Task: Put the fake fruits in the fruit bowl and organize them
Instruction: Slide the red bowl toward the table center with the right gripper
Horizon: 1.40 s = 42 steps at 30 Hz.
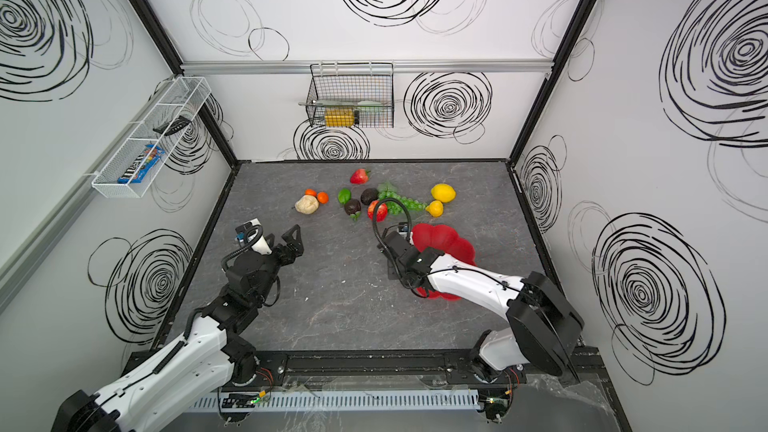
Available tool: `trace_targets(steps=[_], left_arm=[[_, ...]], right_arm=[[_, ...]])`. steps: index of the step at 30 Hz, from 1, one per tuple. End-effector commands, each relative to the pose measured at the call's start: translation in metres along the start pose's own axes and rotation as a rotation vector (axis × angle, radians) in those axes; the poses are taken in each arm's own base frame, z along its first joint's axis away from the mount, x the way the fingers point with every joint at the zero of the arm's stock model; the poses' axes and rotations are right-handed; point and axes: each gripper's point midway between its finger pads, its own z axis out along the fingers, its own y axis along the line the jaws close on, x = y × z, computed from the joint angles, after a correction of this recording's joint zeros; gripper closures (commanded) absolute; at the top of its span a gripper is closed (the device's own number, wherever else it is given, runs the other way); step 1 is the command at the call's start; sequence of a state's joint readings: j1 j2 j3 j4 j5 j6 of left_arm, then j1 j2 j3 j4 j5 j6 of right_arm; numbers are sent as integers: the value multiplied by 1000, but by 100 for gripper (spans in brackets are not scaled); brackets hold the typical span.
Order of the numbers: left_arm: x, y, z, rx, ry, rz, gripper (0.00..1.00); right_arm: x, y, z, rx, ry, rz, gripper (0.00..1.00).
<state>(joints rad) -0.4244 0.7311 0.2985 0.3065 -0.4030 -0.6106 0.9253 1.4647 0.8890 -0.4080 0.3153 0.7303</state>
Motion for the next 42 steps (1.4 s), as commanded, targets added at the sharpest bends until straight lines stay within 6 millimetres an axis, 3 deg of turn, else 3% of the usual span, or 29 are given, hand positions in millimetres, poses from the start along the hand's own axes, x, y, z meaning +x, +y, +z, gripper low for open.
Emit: trace_targets(steps=[1,4,8,11,17,20,22,27,31,35,42], left_arm=[[-7,28,-6,-129,-57,-32,4],[-12,40,-12,-179,-91,-57,4],[-16,49,-21,-180,-138,-92,4],[-18,50,-24,-166,-162,-111,4],[-16,45,-22,-130,-157,-118,4],[-10,36,-19,-68,-141,-112,4],[-6,25,-14,-16,-113,-99,4],[8,-1,0,73,-11,-44,4],[25,-23,13,159,89,-10,4],[44,-53,20,308,194,6,4],[82,-74,36,381,378,20,4]], right_arm=[[17,51,-2,-88,67,13,92],[23,87,-1,-129,78,-43,91],[30,118,1,-172,95,-95,90],[27,126,-3,-189,90,-104,83],[5,120,-24,-228,36,-94,53],[-16,96,-38,-214,-37,-74,46],[-35,66,-42,-175,-98,-46,41],[-72,-21,-36,-91,-184,71,30],[-86,-66,-24,-127,-184,185,17],[-85,-82,-8,-189,-143,215,0],[-67,-76,27,-253,7,201,3]])
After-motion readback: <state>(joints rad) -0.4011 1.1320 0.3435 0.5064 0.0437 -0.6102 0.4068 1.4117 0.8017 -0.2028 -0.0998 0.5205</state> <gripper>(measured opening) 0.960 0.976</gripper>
